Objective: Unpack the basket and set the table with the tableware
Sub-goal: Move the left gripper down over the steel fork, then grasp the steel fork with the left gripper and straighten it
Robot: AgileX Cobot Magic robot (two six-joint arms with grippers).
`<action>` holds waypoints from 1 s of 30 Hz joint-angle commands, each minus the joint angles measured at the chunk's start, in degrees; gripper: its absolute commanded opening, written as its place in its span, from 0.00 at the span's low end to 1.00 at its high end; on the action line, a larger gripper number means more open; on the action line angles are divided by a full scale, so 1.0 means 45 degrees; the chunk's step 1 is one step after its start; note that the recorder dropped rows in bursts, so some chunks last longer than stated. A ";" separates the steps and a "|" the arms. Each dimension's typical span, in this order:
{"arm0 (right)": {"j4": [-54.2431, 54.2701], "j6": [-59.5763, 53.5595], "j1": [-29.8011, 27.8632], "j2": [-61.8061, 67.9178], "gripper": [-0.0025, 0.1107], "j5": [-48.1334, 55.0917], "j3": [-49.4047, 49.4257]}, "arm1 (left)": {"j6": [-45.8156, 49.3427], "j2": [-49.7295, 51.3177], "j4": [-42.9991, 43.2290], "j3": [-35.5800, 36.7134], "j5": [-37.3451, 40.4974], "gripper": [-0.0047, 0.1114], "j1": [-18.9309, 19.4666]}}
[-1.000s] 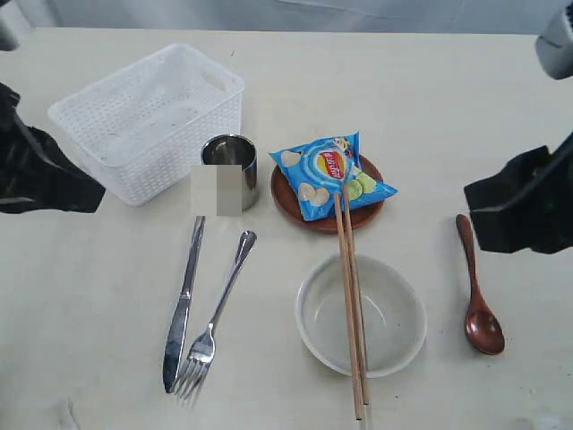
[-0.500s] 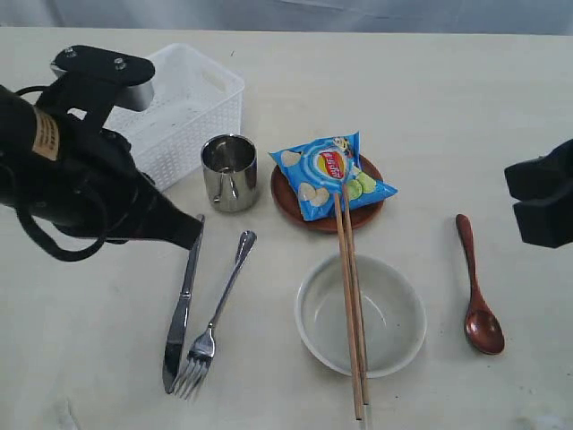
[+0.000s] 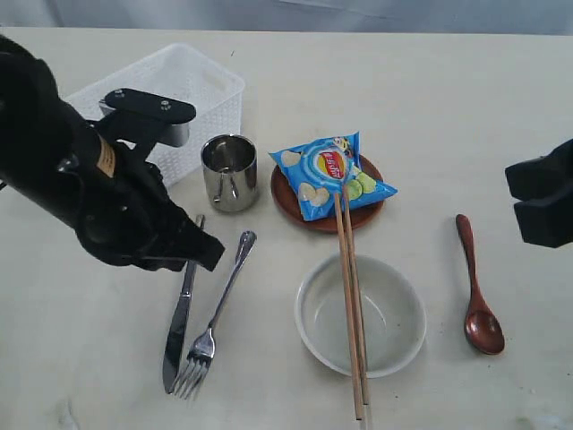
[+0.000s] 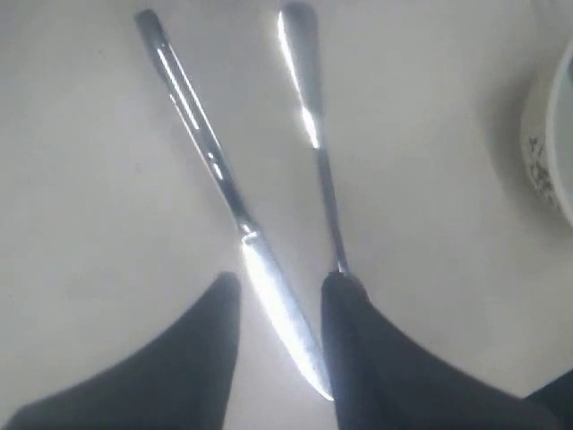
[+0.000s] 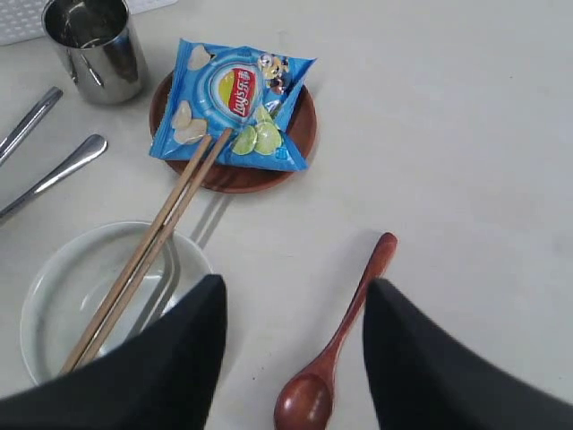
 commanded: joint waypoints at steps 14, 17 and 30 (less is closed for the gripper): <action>-0.0100 0.0113 -0.0008 -0.0075 0.43 0.0127 -0.0078 | 0.0040 0.2520 -0.0532 -0.0616 -0.0282 0.35 -0.1359; -0.0100 0.0113 -0.0008 -0.0075 0.43 0.0127 -0.0078 | 0.0174 0.3018 -0.0532 -0.0616 -0.0488 0.35 -0.1359; -0.0100 0.0113 -0.0008 -0.0075 0.43 0.0280 -0.0078 | 0.0434 0.4315 -0.1251 -0.0616 -0.1343 0.35 -0.1391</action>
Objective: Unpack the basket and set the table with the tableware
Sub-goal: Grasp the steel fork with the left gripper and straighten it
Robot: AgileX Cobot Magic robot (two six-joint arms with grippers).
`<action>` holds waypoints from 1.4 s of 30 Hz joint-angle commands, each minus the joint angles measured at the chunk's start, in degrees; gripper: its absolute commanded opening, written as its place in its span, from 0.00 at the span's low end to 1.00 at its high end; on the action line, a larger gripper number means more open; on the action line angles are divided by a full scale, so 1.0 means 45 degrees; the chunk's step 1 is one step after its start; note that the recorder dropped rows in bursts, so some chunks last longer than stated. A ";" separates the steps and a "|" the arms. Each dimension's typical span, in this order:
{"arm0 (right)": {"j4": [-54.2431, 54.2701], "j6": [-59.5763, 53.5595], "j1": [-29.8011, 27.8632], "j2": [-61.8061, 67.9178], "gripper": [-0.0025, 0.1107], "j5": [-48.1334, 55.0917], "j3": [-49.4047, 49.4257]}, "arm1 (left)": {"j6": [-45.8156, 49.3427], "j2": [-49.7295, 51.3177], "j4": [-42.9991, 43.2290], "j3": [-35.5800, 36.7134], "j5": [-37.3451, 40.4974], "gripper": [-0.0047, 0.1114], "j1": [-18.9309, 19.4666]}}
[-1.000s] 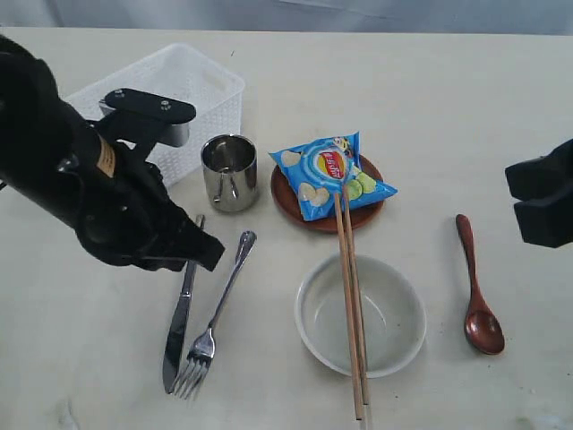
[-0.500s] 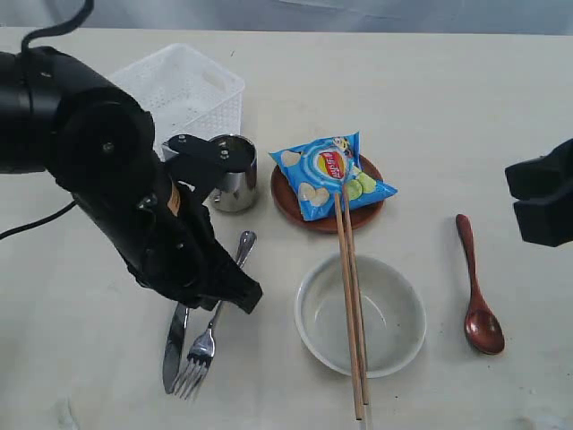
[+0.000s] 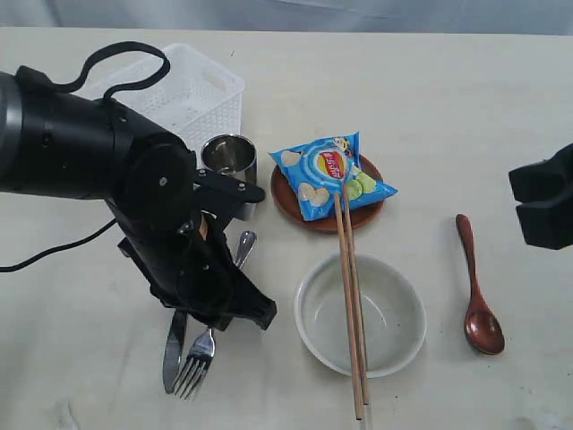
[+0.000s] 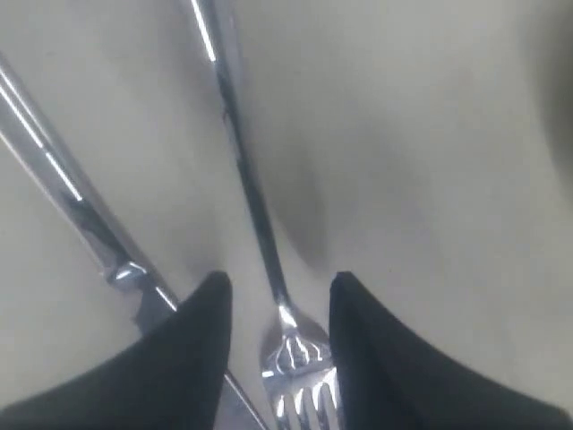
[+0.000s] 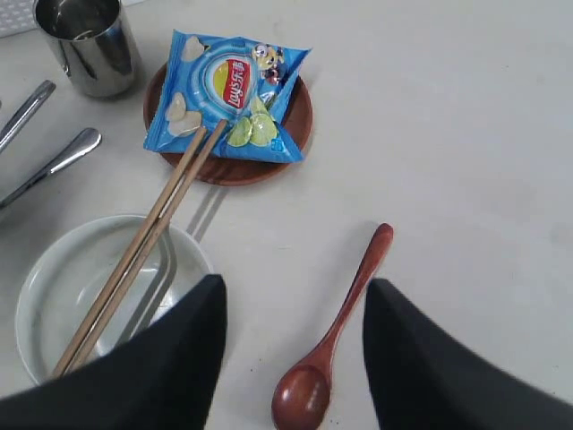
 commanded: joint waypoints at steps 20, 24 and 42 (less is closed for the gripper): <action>-0.0078 0.0022 -0.0008 -0.0075 0.43 0.0128 -0.0078 | -0.0014 0.0652 -0.0173 -0.0066 -0.0466 0.04 -0.0053; 0.0050 0.0022 -0.0008 -0.0075 0.43 0.0128 -0.0078 | -0.0275 0.0652 -0.0304 -0.0066 -0.0705 0.04 -0.0053; 0.0285 0.0022 -0.0008 -0.0075 0.43 0.0510 -0.0078 | -0.2112 0.0652 -0.1942 -0.0066 -0.2331 0.04 -0.0022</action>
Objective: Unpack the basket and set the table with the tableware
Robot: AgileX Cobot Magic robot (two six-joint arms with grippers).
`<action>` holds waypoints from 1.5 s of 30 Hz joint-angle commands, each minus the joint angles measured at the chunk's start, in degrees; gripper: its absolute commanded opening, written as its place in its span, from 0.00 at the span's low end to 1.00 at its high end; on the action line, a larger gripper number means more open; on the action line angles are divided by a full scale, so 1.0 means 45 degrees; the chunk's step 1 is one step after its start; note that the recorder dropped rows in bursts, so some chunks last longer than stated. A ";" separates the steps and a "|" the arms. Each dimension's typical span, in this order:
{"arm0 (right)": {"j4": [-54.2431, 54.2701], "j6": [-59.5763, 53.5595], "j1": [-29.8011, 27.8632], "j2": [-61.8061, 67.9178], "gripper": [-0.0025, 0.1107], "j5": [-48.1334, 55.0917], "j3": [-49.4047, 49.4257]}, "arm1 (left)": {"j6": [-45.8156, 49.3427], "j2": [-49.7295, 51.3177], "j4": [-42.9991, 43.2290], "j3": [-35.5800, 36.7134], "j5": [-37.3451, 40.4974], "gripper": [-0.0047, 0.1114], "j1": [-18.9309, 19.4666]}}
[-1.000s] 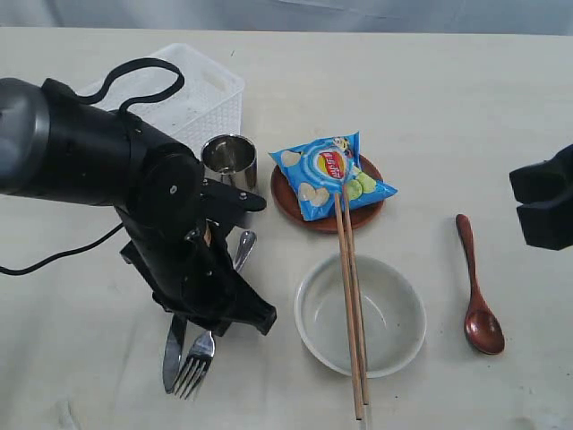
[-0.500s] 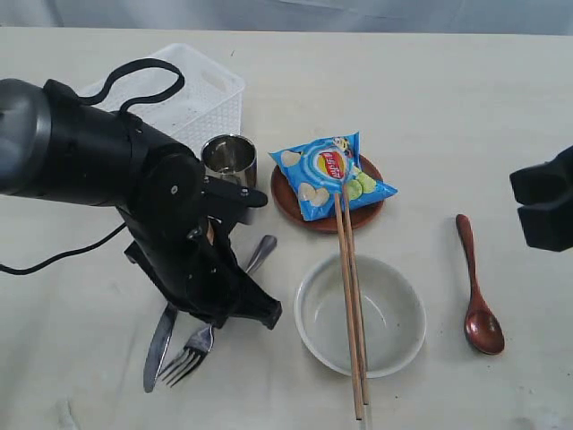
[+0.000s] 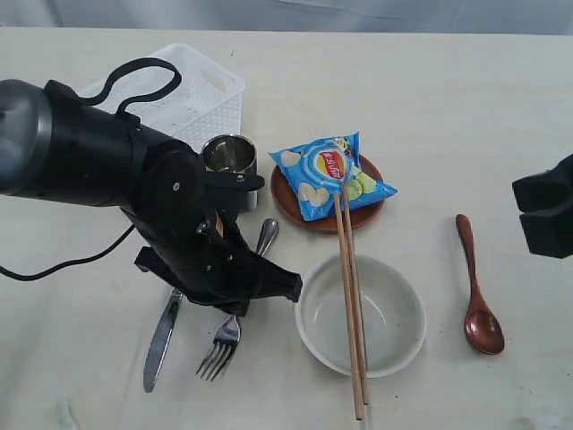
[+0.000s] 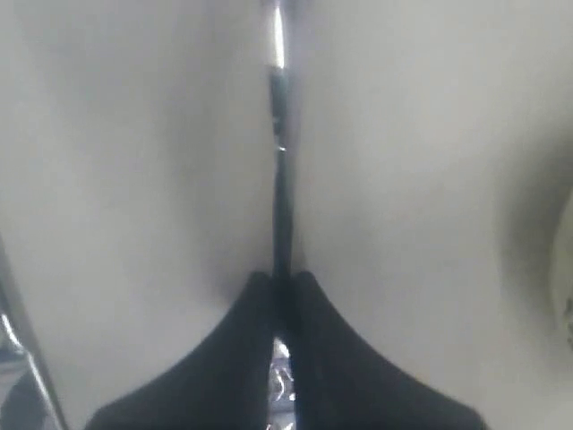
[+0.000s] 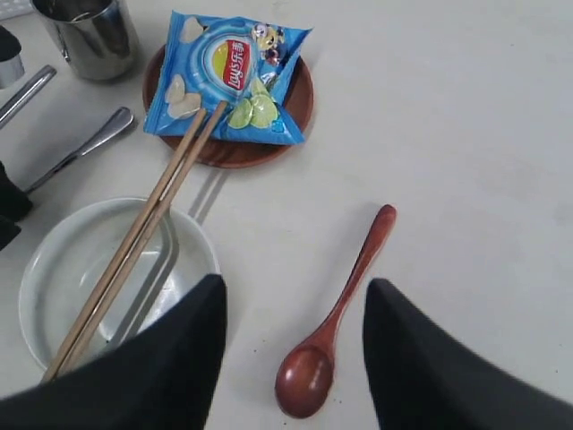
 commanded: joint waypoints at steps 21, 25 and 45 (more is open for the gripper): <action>0.0276 0.0022 -0.0008 -0.0075 0.43 0.0100 -0.0078 | -0.2668 0.0024 -0.0990 -0.0035 -0.0505 0.04 -0.0022; 0.0276 0.0022 -0.0008 -0.0075 0.43 0.0048 -0.0078 | -0.2668 0.0024 -0.0990 -0.0035 -0.0511 0.04 -0.0022; 0.0276 0.0022 -0.0008 -0.0075 0.43 0.0048 -0.0078 | -0.2211 -0.0640 -0.0818 -0.0035 -0.0410 0.31 0.0113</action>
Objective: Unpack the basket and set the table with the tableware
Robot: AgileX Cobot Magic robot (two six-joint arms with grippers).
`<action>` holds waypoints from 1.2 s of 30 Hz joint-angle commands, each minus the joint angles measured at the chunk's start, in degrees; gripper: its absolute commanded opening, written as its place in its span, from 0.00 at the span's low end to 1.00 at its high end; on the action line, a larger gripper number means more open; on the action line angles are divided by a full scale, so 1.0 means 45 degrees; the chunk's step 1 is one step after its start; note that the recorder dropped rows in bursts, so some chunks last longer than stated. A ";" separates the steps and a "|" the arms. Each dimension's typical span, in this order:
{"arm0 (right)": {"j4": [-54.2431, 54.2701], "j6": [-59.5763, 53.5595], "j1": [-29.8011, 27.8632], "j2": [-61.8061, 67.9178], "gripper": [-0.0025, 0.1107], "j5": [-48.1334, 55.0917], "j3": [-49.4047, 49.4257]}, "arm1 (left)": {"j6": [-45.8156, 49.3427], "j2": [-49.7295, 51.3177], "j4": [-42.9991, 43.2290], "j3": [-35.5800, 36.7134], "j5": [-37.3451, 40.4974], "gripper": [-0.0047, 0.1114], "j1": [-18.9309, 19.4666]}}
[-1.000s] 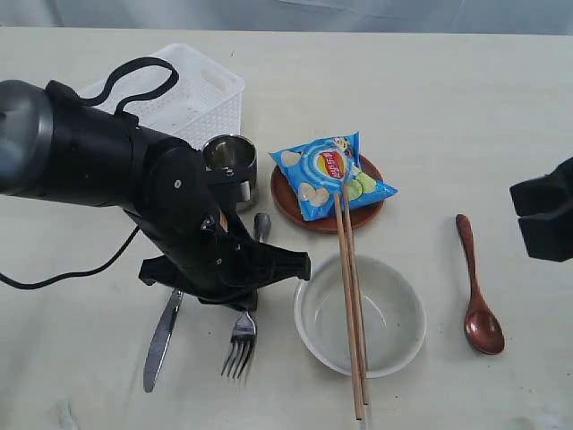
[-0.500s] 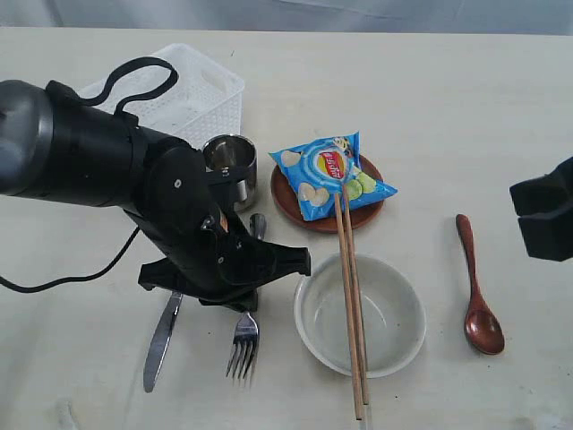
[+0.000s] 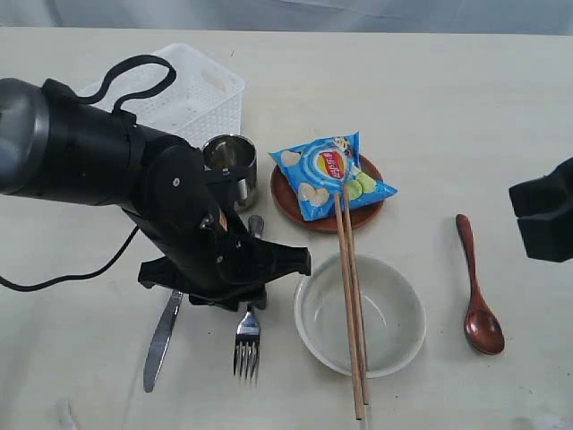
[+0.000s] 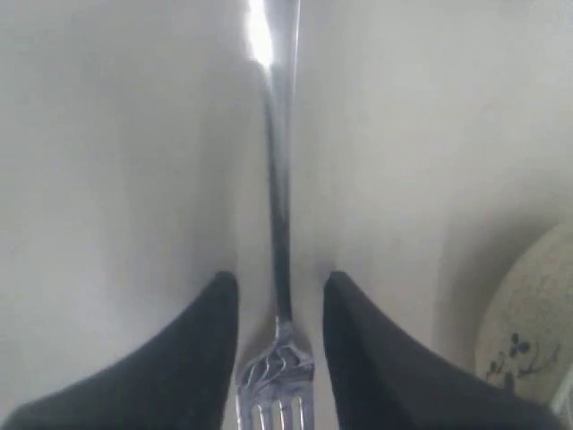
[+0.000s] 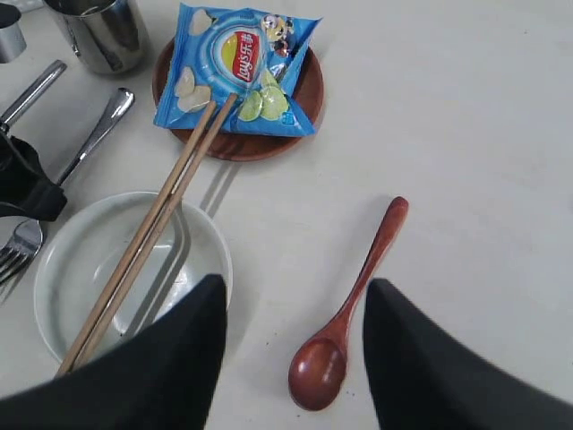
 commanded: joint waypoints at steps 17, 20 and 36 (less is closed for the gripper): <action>-0.0038 -0.0042 -0.0008 -0.0075 0.43 -0.0134 -0.0078 | 0.2400 -0.1377 0.4061 -0.0035 0.3923 0.36 0.1742; -0.0038 -0.0042 -0.0008 -0.0075 0.43 -0.0050 -0.0078 | 0.2400 -0.0700 0.4118 -0.0035 0.3980 0.44 0.1742; -0.0148 -0.0042 -0.0008 -0.0075 0.43 0.0272 -0.0078 | 0.1981 0.0073 0.3563 -0.0035 0.2435 0.47 0.1742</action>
